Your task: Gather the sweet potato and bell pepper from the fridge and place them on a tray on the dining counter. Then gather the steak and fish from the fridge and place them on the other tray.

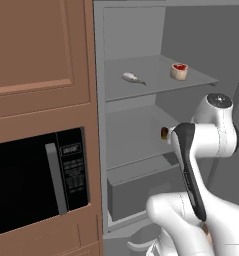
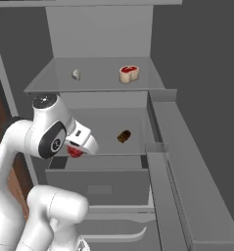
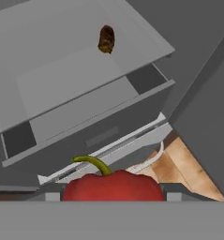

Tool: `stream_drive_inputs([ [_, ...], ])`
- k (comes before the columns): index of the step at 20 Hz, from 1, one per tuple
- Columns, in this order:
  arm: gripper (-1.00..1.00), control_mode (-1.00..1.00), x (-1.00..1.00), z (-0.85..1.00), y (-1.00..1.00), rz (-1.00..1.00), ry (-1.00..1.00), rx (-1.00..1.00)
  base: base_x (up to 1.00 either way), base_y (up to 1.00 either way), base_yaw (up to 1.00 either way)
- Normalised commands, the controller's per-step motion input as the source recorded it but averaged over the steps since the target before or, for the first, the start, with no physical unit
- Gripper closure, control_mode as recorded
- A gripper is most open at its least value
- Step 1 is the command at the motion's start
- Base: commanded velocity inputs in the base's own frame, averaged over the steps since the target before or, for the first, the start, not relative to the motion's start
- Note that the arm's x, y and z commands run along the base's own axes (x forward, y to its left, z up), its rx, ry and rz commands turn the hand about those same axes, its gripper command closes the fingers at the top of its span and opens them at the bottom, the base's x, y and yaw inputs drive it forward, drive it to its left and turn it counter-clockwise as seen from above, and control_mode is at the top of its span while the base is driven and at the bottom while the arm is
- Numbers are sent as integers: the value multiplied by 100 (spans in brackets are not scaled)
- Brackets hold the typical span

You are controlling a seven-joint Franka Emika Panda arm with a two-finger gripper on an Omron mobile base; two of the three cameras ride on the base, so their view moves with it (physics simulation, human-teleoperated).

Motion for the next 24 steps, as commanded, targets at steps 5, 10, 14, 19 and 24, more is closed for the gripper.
stream_drive_inputs([
  [5, 100, -100, -4, 0, 7, 0, 0, -1, 0, 0, 0],
  [10, 100, -100, -12, 0, 0, 0, -2, 0, 0, 0, 0],
  [14, 100, 100, -13, 0, 1, 0, -2, 0, -59, 9, 0],
  [19, 100, 100, 0, 0, 0, 0, 0, 0, -84, 53, -7],
  [24, 100, 100, 0, 0, 0, 0, 0, 0, -64, 76, -15],
])
